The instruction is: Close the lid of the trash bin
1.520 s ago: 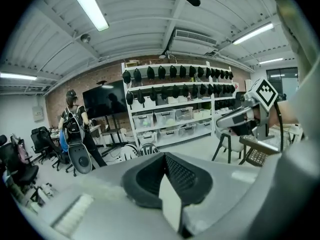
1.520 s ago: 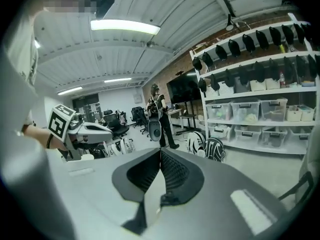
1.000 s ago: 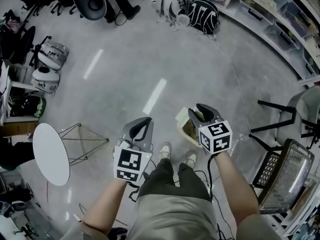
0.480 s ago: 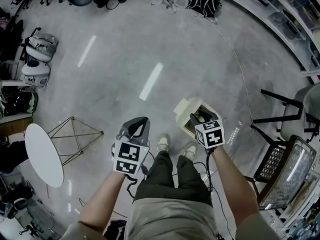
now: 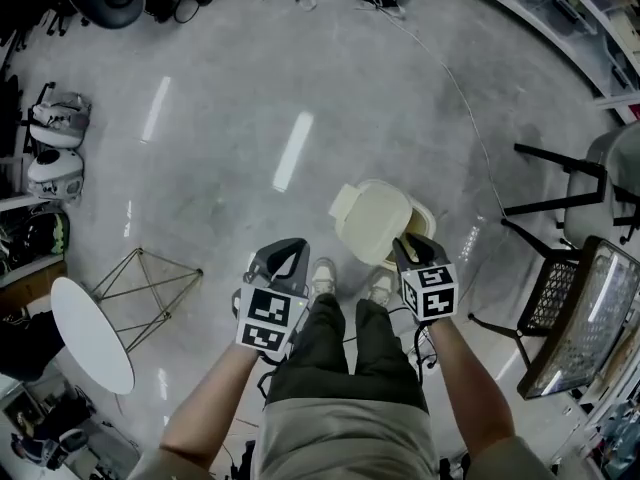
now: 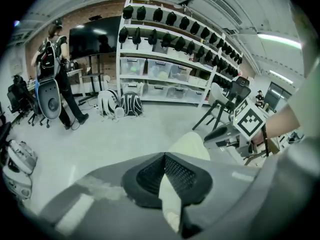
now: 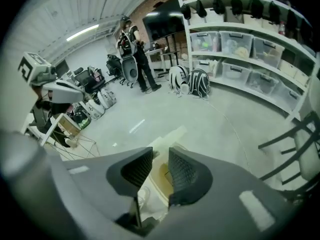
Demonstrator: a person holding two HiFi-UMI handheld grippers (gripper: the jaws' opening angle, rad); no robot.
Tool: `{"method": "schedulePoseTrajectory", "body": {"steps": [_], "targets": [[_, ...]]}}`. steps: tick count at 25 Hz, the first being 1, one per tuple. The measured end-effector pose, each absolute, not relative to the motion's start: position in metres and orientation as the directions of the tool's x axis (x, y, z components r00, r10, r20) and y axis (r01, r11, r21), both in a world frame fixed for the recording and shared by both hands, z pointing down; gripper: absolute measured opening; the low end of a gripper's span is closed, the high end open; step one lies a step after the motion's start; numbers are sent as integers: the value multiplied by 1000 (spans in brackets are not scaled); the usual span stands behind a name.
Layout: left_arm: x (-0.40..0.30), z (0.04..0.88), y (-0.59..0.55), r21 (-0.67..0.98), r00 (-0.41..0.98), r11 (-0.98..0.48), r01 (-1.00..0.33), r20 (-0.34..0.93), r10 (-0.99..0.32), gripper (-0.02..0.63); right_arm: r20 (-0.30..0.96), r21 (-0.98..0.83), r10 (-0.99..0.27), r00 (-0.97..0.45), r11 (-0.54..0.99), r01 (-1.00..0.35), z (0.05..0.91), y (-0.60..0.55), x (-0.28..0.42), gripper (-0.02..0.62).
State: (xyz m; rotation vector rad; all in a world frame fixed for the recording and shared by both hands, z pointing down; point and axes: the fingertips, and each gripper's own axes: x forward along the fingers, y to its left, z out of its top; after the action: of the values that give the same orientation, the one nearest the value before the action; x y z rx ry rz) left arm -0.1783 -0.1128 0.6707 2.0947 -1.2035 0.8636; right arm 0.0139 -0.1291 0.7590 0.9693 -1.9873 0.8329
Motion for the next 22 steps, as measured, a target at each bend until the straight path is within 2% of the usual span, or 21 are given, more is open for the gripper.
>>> {"method": "schedulePoseTrajectory", "body": {"steps": [5, 9, 15, 17, 22], "targets": [[-141, 709, -102, 193, 442, -514, -835, 792, -421, 3, 862, -218, -365, -351, 357, -908, 799, -99, 76, 77], [-115, 745, -99, 206, 461, -560, -802, 811, -361, 3, 898, -196, -332, -289, 287, -938, 855, -81, 116, 34], [-92, 796, -91, 219, 463, -591, -776, 834, -299, 3, 925, -183, -296, -238, 201, -962, 939, -65, 145, 9], [-89, 808, -88, 222, 461, -593, -774, 840, -287, 3, 934, -134, -295, -203, 237, -962, 957, -65, 147, 3], [-83, 819, -85, 218, 457, -602, -768, 846, -277, 3, 949, 57, -301, -96, 463, -884, 965, -69, 140, 0]]}}
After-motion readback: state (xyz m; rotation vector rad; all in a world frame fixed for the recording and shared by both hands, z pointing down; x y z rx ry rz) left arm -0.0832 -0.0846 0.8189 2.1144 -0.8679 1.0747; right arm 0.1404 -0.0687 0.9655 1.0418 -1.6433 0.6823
